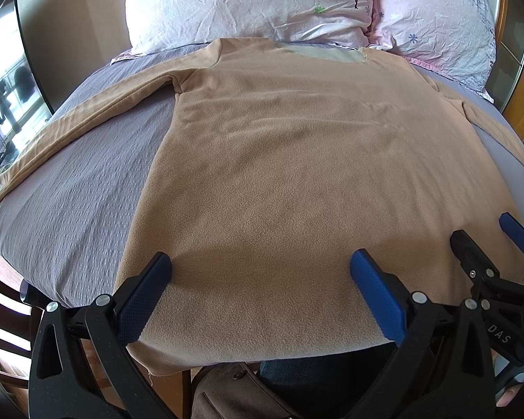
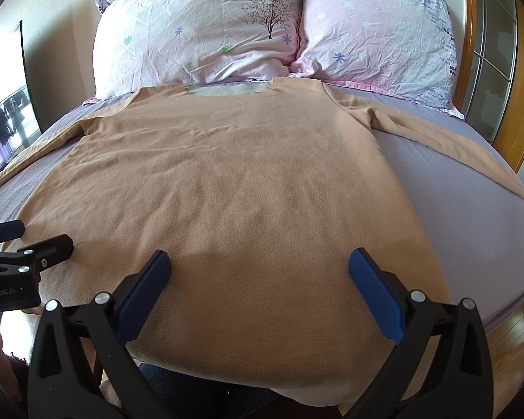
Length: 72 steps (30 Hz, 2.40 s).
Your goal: Fold small clothes
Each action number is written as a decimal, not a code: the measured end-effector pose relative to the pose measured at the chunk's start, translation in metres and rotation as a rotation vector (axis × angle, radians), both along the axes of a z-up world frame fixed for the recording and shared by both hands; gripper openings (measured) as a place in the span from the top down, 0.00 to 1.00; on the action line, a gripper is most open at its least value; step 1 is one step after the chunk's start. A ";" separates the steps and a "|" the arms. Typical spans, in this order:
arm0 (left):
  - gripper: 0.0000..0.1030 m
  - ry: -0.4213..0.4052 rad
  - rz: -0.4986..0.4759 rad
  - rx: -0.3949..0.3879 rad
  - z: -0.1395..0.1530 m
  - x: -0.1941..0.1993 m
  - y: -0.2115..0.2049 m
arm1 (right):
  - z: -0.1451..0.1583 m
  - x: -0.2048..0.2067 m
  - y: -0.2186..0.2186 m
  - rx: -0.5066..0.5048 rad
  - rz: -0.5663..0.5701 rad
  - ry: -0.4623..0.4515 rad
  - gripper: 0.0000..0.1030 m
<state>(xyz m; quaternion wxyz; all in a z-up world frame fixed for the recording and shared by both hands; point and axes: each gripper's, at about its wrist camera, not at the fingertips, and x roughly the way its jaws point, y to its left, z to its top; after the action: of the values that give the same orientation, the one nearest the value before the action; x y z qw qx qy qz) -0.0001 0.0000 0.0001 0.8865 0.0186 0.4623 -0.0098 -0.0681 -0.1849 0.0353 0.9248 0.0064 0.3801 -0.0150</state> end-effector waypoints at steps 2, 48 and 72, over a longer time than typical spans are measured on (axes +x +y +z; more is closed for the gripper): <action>0.01 0.000 0.000 0.000 0.000 0.000 0.000 | 0.000 0.000 0.000 0.000 0.000 0.000 0.02; 0.01 -0.005 0.000 0.000 0.000 0.000 0.000 | -0.004 -0.002 0.003 -0.001 0.010 -0.016 0.02; 0.01 -0.330 -0.210 -0.466 0.027 0.008 0.039 | 0.008 0.053 -0.432 0.613 -1.001 -0.069 0.46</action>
<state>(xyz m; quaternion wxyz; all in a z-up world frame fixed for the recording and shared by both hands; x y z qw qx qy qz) 0.0080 0.0385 0.0271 0.9241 -0.1361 0.2930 -0.2039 -0.0148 -0.6169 0.0437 0.7729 0.4528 0.2874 -0.3391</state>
